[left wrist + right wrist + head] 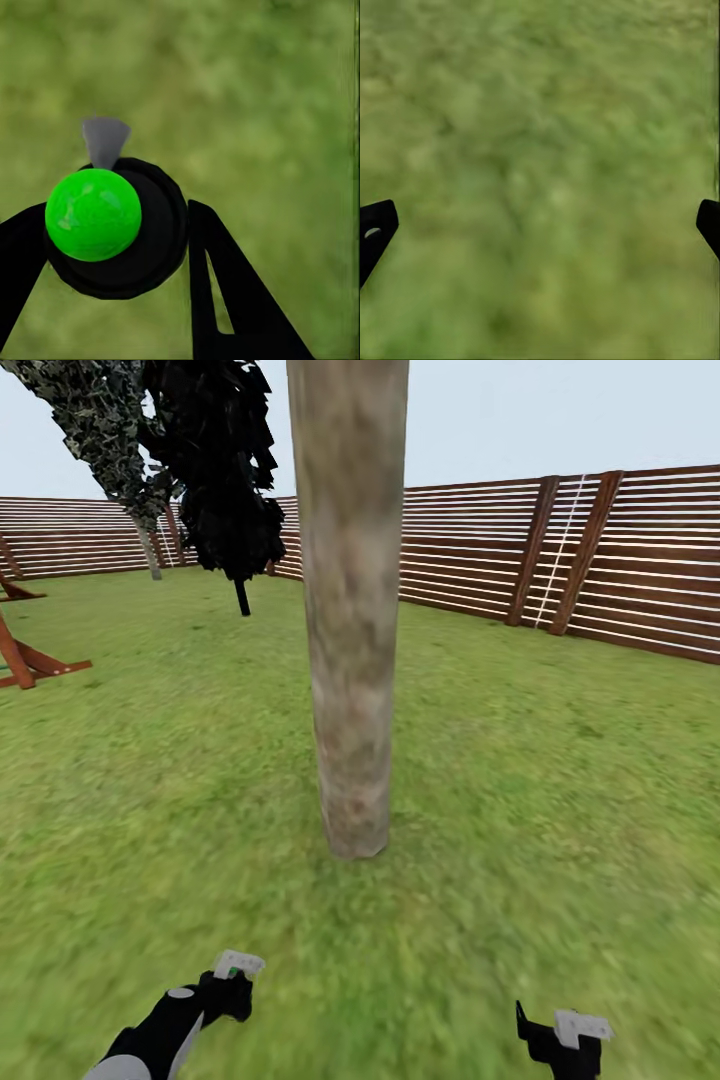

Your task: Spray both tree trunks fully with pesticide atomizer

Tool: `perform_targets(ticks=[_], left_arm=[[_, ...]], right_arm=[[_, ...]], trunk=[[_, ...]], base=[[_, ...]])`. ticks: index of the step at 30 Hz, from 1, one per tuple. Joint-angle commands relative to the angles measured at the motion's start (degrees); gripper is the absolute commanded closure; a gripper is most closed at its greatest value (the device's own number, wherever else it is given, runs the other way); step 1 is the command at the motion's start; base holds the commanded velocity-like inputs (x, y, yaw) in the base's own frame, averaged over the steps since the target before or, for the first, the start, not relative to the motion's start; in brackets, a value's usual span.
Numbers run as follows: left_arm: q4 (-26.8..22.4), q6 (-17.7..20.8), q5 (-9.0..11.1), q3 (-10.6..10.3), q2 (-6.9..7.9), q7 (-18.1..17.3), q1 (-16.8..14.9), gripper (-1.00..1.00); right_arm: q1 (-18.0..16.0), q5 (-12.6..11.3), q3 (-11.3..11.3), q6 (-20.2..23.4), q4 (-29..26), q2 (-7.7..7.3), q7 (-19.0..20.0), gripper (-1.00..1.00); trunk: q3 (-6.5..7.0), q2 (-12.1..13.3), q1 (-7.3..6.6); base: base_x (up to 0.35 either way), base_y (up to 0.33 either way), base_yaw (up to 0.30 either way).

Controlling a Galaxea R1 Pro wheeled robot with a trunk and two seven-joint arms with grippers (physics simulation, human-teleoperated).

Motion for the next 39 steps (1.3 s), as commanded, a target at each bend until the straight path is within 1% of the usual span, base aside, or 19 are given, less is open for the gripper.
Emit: perform_targets(ticks=[1,3,5,15,22,23,25,27,29,30,31,32,33,34,35,36,37,38,39], left_arm=[[-0.2,0.7,-0.3,0.4,-0.31,-0.4,0.0,1.0],[-0.2,1.2,-0.3,0.3,-0.73,-0.4,0.0,1.0],[-0.2,1.3,-0.2,0.3,-0.86,-0.4,0.0,1.0],[-0.3,1.5,-0.1,0.6,-0.87,-0.4,0.0,1.0],[-0.3,1.5,-0.2,0.7,-0.89,-0.4,0.0,1.0],[-0.2,1.4,-0.1,0.6,-1.06,-0.4,0.0,1.0],[-0.2,1.3,-0.4,0.3,-2.96,-0.5,0.1,1.0],[-0.2,1.2,-0.5,0.2,-4.25,-0.5,0.2,1.0],[-0.2,1.1,-0.5,0.3,-4.58,-0.5,0.2,1.0],[-0.3,1.1,-0.4,0.4,-4.31,-0.5,0.3,1.0],[-0.9,0.9,-0.3,0.6,-3.67,-0.4,0.3,1.0],[-1.8,0.5,0.0,0.7,-2.29,-0.4,0.3,1.0],[-3.1,0.3,1.1,0.7,-0.34,-0.4,0.3,1.0],[-3.4,0.1,1.9,0.6,-0.08,-0.4,0.3,1.0],[-3.6,0.0,2.2,0.5,-0.22,-0.4,0.3,1.0],[-3.7,-0.1,2.5,0.4,-1.17,-0.4,0.1,1.0],[-3.8,-0.1,2.5,0.2,-2.66,-0.5,-0.1,1.0],[-3.8,-0.1,2.5,0.1,-4.73,-0.6,-0.3,1.0],[-3.9,-0.1,2.6,0.1,-5.33,-0.6,-0.4,1.0]], right_arm=[[0.0,-1.0,0.4,-0.1,0.0,-0.03,-0.2,-1.0],[0.0,-1.9,0.3,-0.1,0.0,-0.07,-0.2,-1.0],[0.0,-2.1,0.3,-0.1,0.0,-0.08,-0.2,-1.0],[0.0,-2.3,0.4,-0.1,0.0,-0.09,0.0,-1.0],[0.0,-2.3,0.4,-0.1,0.0,0.0,0.0,-1.0],[0.0,-2.3,0.4,-0.1,0.0,0.0,0.0,-1.0],[0.0,-2.3,0.4,-0.1,0.0,0.0,0.0,-1.0],[0.0,-2.3,0.4,-0.1,0.1,0.0,-0.1,-1.0],[0.0,-2.3,0.4,-0.1,0.1,0.0,0.0,-1.0],[0.0,-2.3,0.4,-0.1,0.1,0.0,-0.1,-1.0],[0.0,-2.3,0.4,-0.1,0.1,0.0,-0.1,-1.0],[0.0,-2.2,0.5,-0.1,0.1,0.0,-0.1,-1.0],[0.0,-2.2,0.5,-0.1,0.1,0.0,-0.1,-1.0],[0.0,-2.2,0.5,-0.1,0.1,0.0,0.0,-1.0],[0.0,-2.2,0.5,-0.1,0.1,0.0,0.0,-1.0],[0.0,-2.2,0.5,-0.1,0.1,0.0,0.0,-1.0],[0.0,-2.2,0.5,-0.1,0.1,0.0,0.0,-1.0],[0.0,-2.2,0.5,-0.1,0.1,0.0,0.0,-1.0],[0.0,-2.2,0.5,-0.1,0.1,0.0,-0.1,-1.0]], trunk=[[-0.05,0.0,0.02],[-0.05,0.0,0.02],[-0.05,0.0,0.02],[-0.05,0.0,0.02],[-0.05,0.0,0.02],[-0.05,0.0,0.02],[-0.05,0.0,0.02],[-0.05,0.0,0.02],[-0.05,0.0,0.02],[-0.05,0.0,0.02],[-0.05,0.0,0.02],[-0.05,0.0,0.02],[-0.05,0.0,0.02],[-0.05,0.0,0.02],[-0.05,0.0,0.02],[-0.05,0.0,0.02],[-0.05,0.0,0.02],[-0.05,0.0,0.02],[-0.05,0.0,0.02]], base=[[0.33,-0.041,-0.13],[0.305,-0.102,-0.218],[0.276,-0.148,-0.271],[0.243,-0.19,-0.294],[0.209,-0.118,-0.036],[0.018,-0.006,0.0],[0.005,-0.002,0.0],[0.002,-0.001,0.0],[0.0,0.0,0.0],[0.0,0.0,0.0],[0.0,0.0,0.0],[0.0,0.0,0.0],[0.0,0.0,0.0],[0.0,0.0,0.0],[0.0,0.0,0.0],[0.0,0.0,0.0],[0.0,0.0,0.0],[0.0,0.0,0.0],[0.0,0.0,0.0]])
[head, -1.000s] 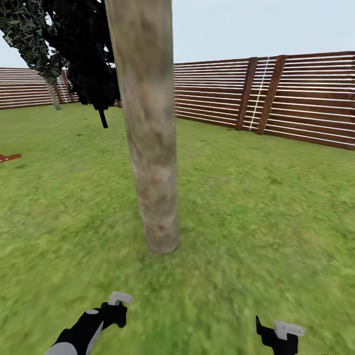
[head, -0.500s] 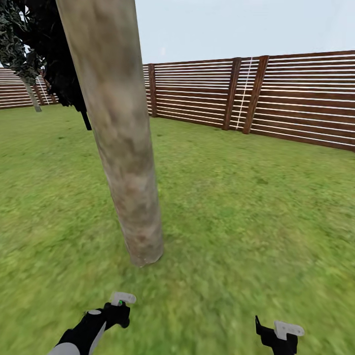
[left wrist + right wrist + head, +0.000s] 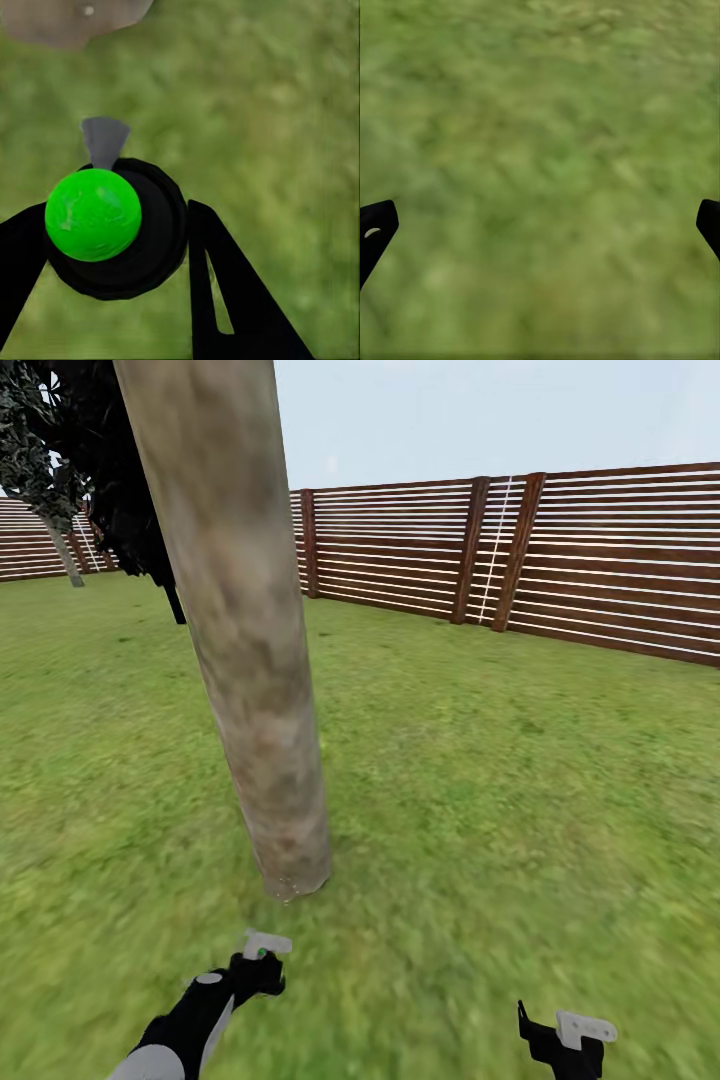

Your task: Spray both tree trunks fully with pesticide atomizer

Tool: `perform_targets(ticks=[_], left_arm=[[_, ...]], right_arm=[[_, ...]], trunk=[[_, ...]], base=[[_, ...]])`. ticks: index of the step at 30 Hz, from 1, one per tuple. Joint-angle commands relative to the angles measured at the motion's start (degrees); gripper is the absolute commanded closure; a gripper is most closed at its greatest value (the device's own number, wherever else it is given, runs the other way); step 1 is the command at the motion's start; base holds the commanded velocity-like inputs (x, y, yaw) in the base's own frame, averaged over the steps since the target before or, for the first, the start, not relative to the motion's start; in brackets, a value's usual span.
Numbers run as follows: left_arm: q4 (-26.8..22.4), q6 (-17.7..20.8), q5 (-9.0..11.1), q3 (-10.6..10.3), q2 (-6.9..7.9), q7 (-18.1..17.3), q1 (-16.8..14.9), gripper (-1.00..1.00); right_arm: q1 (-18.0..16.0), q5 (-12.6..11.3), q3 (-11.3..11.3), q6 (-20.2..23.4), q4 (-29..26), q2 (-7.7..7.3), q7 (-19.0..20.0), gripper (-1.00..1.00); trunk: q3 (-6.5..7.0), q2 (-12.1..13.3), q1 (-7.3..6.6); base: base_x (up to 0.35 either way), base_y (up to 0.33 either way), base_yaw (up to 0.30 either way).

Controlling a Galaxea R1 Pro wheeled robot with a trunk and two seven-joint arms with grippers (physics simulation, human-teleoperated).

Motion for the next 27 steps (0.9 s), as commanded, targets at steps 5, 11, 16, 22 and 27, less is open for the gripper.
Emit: perform_targets(ticks=[5,11,16,22,27], left_arm=[[-6.2,1.2,0.0,0.9,3.58,-0.8,-0.2,1.0],[-7.2,0.7,-0.2,0.6,0.86,-0.5,-0.2,1.0],[-11.1,1.5,0.0,0.5,1.24,-1.0,-0.6,1.0],[-16.0,5.6,0.0,-0.4,1.72,-1.0,-0.2,1.0],[-17.9,6.1,0.2,-3.4,-0.71,-1.5,-0.4,1.0]], right_arm=[[0.0,-0.2,0.4,-0.1,0.0,0.0,-0.2,-1.0],[0.0,-0.1,0.4,-0.1,0.0,0.0,-0.1,-1.0],[0.0,-0.2,0.4,-0.1,0.0,0.0,-0.2,-1.0],[0.0,-0.2,0.4,-0.1,0.0,0.0,-0.2,-1.0],[0.0,-0.2,0.4,-0.1,0.0,0.0,-0.1,-1.0]], trunk=[[-0.05,0.0,-0.01],[-0.05,0.0,-0.01],[-0.05,0.0,-0.01],[-0.05,0.0,-0.01],[-0.05,0.0,-0.01]], base=[[0.0,0.0,0.0],[-0.164,0.0,0.0],[-0.02,0.0,0.0],[0.0,0.0,0.0],[0.0,0.0,0.0]])
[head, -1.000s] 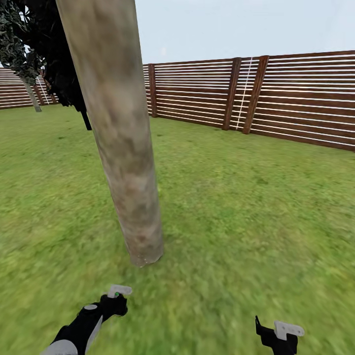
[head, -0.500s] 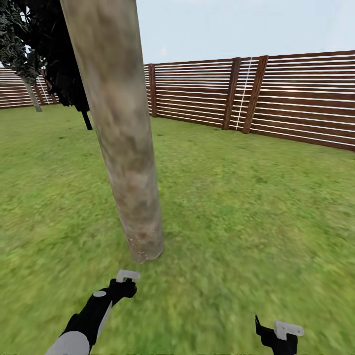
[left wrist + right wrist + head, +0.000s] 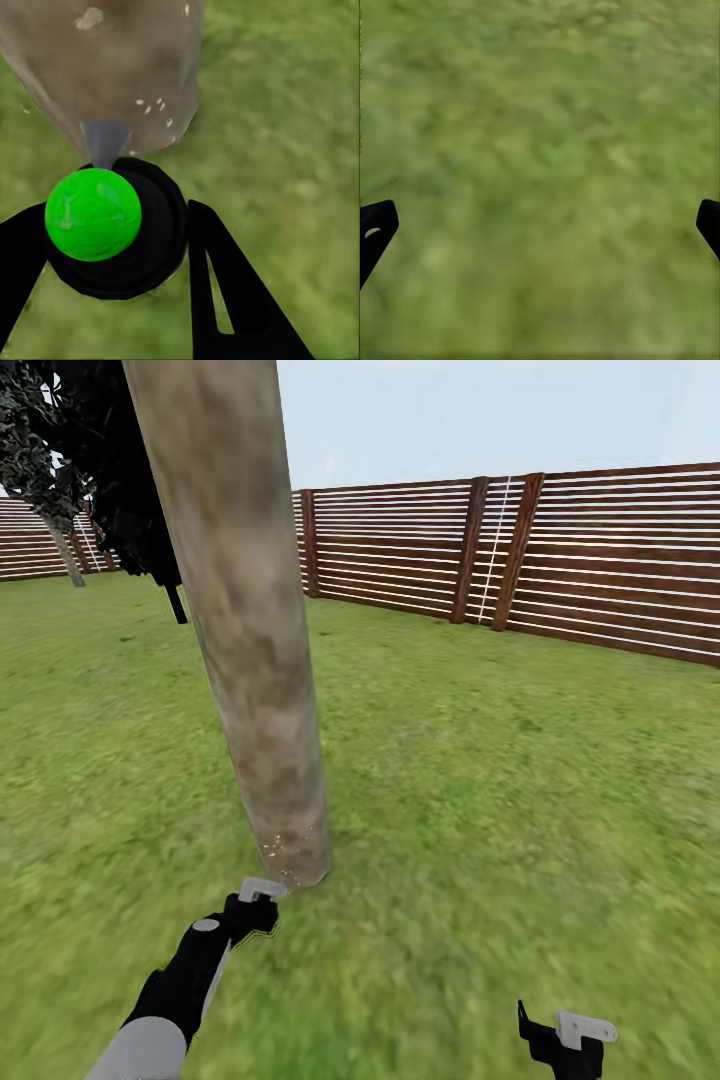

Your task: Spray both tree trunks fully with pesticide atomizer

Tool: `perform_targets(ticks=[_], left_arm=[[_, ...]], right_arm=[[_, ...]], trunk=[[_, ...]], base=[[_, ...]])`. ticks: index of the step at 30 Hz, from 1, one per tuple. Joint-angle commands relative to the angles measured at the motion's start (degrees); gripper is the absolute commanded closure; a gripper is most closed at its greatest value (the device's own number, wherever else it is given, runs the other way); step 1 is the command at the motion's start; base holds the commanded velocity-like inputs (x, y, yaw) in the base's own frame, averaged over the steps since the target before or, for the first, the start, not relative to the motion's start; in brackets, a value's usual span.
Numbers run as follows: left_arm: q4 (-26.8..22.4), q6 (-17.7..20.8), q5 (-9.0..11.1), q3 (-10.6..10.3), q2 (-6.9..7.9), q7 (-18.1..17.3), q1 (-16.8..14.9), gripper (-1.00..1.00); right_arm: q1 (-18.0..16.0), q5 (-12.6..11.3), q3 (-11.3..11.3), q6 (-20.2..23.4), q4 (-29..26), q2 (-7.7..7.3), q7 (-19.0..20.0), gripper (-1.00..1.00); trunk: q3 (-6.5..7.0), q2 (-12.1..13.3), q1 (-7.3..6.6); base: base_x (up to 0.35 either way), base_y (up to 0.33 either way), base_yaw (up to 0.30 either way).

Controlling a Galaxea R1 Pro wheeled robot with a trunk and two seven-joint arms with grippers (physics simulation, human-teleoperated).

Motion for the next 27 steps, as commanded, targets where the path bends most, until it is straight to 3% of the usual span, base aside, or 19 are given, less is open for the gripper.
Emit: perform_targets(ticks=[1,3,7,10,12,17,20,21,23,24,27], left_arm=[[-1.7,0.3,0.5,0.8,0.37,-1.4,0.1,1.0],[-4.3,0.5,2.4,1.3,1.55,-3.2,0.4,1.0],[-5.2,0.6,2.7,0.3,1.25,-3.7,0.7,1.0],[-5.4,1.1,2.9,-4.0,0.89,-3.6,0.5,1.0],[-7.2,4.0,3.0,-5.1,1.07,-3.6,0.1,1.0],[-16.5,11.9,3.1,-3.9,2.17,-3.9,0.4,1.0],[-18.0,14.7,2.9,-4.4,1.91,-3.9,0.5,1.0],[-18.1,15.0,2.9,-5.0,1.67,-3.9,0.5,1.0],[-18.1,15.7,3.0,-9.6,1.27,-3.8,0.5,1.0],[-18.2,16.6,3.1,-10.9,1.2,-3.8,0.5,1.0],[-18.8,18.1,3.6,-11.5,1.81,-3.9,0.5,1.0]], right_arm=[[0.0,-0.2,0.3,-0.1,0.0,0.0,-0.2,-1.0],[0.0,-0.2,0.3,-0.1,0.0,0.0,-0.2,-1.0],[0.0,-0.2,0.3,-0.1,0.0,0.0,-0.2,-1.0],[0.0,-0.2,0.3,-0.1,0.0,0.0,-0.2,-1.0],[0.0,-0.2,0.3,-0.1,0.0,0.0,-0.2,-1.0],[0.0,-0.2,0.3,-0.1,0.0,0.0,-0.2,-1.0],[0.0,-0.2,0.3,-0.1,0.0,0.0,-0.2,-1.0],[0.0,-0.2,0.3,-0.1,0.0,0.0,-0.2,-1.0],[0.0,-0.2,0.3,-0.1,0.0,0.0,-0.2,-1.0],[0.0,-0.2,0.3,-0.1,0.0,0.0,-0.2,-1.0],[0.0,-0.2,0.3,-0.1,0.0,0.0,-0.2,-1.0]], trunk=[[-0.05,0.0,-0.01],[-0.05,0.0,-0.01],[-0.05,0.0,-0.01],[-0.05,0.0,-0.01],[-0.05,0.0,-0.01],[-0.05,0.0,-0.01],[-0.05,0.0,-0.01],[-0.05,0.0,-0.01],[-0.05,0.0,-0.01],[-0.05,0.0,-0.01],[-0.05,0.0,-0.01]], base=[[0.0,0.0,0.0],[-0.031,0.0,0.0],[-0.276,0.0,0.0],[-0.216,0.0,0.0],[-0.039,0.0,0.0],[-0.004,0.0,0.0],[0.0,0.0,0.0],[0.0,0.0,0.0],[0.0,0.0,0.0],[0.0,0.0,0.0],[0.0,0.0,0.0]])
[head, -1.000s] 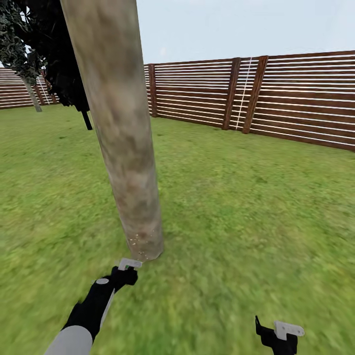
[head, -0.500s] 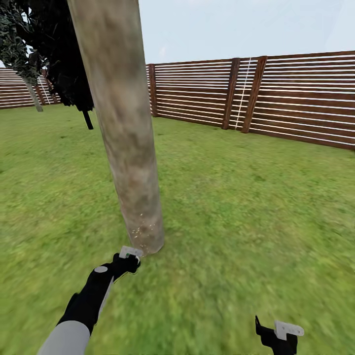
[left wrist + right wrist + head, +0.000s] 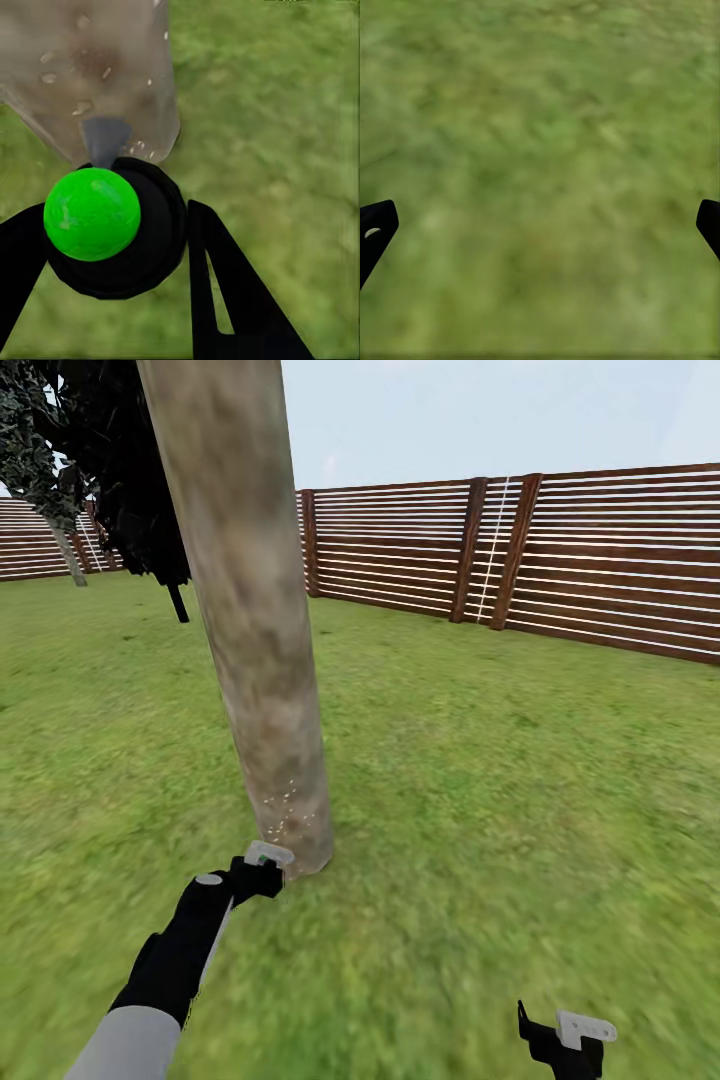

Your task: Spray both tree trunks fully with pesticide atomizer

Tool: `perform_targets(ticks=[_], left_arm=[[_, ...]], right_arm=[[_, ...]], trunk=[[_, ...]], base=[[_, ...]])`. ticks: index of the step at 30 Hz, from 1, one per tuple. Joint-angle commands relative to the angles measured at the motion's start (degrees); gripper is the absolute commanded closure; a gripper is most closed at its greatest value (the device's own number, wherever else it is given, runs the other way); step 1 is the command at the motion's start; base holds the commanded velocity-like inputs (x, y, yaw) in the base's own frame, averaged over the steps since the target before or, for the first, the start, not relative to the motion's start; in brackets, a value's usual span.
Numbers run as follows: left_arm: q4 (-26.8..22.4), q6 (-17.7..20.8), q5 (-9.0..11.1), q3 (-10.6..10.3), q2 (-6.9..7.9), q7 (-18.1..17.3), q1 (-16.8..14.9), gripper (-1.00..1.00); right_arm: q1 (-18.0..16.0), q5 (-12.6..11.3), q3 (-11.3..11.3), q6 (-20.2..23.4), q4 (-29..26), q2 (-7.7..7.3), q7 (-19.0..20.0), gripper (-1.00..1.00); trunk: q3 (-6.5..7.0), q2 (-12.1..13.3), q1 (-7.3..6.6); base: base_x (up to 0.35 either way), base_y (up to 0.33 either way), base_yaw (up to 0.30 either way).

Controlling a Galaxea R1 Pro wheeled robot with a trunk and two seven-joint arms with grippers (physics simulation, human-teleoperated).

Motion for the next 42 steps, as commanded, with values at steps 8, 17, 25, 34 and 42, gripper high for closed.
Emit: perform_targets(ticks=[8,17,25,34,42], left_arm=[[-0.6,2.0,3.5,5.3,3.16,-3.3,-0.7,1.0],[-8.1,11.2,3.6,4.8,5.86,-3.5,-1.7,1.0],[0.2,4.9,3.6,4.9,5.38,3.8,1.2,1.0],[12.6,-8.1,8.7,5.2,3.72,13.2,1.2,1.0],[12.6,-8.3,8.8,5.2,1.93,17.2,1.2,1.0]], right_arm=[[0.0,-0.2,0.3,-0.1,0.0,0.04,-0.2,-1.0],[0.0,-0.1,0.4,-0.1,0.0,0.0,-0.1,-1.0],[0.0,-0.1,0.5,-0.1,0.0,0.0,0.0,-1.0],[0.0,-0.1,0.5,-0.1,0.0,0.09,0.0,-1.0],[0.0,-0.1,0.5,-0.1,0.0,0.14,-0.1,-1.0]], trunk=[[-0.05,0.0,-0.01],[-0.05,0.0,-0.01],[-0.05,0.0,-0.01],[-0.05,0.0,-0.01],[-0.05,0.0,-0.01]], base=[[0.0,0.0,0.0],[0.0,0.0,0.0],[0.0,-0.018,0.0],[0.0,-0.255,0.002],[0.069,-0.27,0.227]])
